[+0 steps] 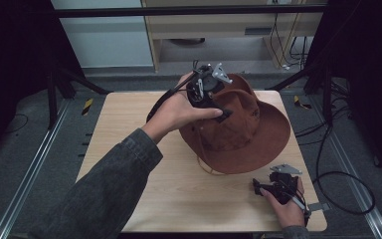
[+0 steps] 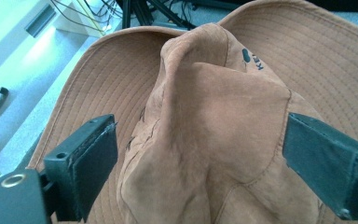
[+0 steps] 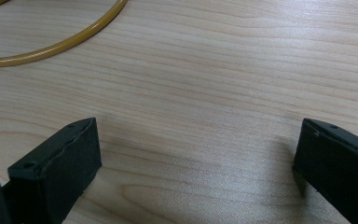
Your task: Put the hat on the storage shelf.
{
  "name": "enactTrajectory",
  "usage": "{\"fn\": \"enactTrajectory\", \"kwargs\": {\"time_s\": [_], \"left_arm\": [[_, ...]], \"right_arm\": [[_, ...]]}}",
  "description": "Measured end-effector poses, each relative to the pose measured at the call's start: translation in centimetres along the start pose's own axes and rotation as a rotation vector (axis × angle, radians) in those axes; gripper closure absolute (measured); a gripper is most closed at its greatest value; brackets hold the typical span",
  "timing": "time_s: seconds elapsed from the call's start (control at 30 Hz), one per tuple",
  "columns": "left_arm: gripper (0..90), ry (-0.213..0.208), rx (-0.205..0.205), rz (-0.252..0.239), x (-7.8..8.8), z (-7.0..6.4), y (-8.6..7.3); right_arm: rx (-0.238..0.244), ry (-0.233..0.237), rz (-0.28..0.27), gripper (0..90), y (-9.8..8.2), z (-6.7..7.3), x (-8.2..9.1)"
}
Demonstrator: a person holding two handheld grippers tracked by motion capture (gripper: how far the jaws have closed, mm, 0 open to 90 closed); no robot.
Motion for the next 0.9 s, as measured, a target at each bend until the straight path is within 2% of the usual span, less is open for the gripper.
{"fn": "enactTrajectory", "kwargs": {"time_s": [0.13,0.67,0.9], "left_arm": [[9.0,0.01,-0.007,-0.002,0.5,0.0,-0.3],[8.9,0.002,-0.013,0.001,2.5,-0.7,-1.2],[8.8,0.006,-0.029,0.009,3.7,-1.5,-2.5]], "right_arm": [[0.0,0.0,0.0,0.7,0.0,0.0,0.0],[0.0,0.0,0.0,0.7,0.0,0.0,0.0],[0.002,0.002,-0.001,0.7,0.0,0.0,0.0]]}}
Point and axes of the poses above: each handheld gripper's, and its own axes: x roughly backward along the jaws, y roughly out of its top, z roughly to its left, the point moved 10 cm from there along -x, roughly forward along the jaws, and after that the axes turned 12 degrees about -x, right-handed, at the moved point
